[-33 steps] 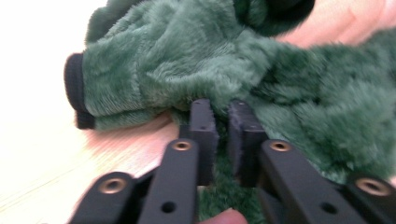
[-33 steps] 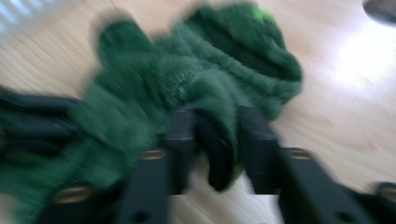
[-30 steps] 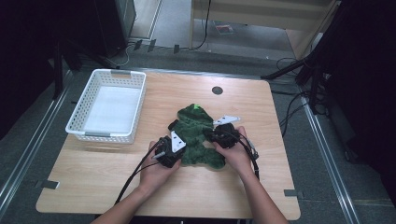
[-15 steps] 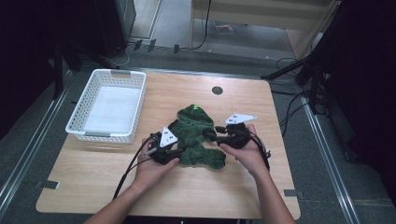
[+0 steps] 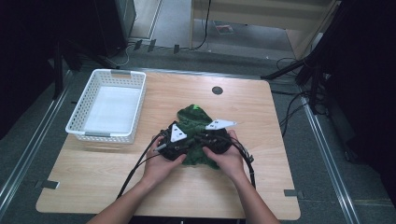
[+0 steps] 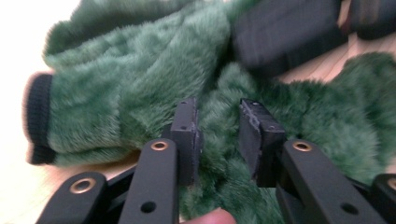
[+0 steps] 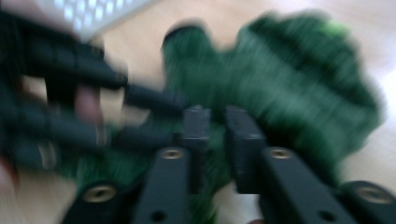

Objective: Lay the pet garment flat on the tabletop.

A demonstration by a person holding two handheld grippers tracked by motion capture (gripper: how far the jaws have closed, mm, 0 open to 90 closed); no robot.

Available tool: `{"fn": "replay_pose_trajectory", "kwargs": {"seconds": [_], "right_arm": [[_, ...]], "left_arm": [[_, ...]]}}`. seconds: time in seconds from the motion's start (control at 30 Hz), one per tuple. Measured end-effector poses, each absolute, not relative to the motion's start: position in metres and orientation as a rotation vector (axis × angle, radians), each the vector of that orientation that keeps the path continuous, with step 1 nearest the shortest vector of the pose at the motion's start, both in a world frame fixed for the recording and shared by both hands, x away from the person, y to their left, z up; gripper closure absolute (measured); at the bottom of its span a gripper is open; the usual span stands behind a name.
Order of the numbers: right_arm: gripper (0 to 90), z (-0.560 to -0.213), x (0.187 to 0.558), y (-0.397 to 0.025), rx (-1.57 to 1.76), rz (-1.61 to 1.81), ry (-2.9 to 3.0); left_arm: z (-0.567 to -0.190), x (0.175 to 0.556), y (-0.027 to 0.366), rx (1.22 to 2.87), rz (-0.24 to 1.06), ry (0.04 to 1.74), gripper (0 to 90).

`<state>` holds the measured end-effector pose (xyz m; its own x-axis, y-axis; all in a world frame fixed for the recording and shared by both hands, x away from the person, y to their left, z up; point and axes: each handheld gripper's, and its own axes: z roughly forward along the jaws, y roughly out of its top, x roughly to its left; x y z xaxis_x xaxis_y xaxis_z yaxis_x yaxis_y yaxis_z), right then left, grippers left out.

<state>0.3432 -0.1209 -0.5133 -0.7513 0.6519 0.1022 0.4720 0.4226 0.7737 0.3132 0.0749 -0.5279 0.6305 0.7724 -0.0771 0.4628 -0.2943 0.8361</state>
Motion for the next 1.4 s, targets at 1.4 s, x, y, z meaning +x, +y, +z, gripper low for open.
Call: {"fn": "replay_pose_trajectory", "kwargs": {"seconds": [1.4], "right_arm": [[68.0, -0.503, 0.355, -0.162, 1.276, 1.066, 2.208]], "left_arm": [[-0.544, 0.393, 0.055, 2.017, 0.504, 1.163, 68.8]]}}
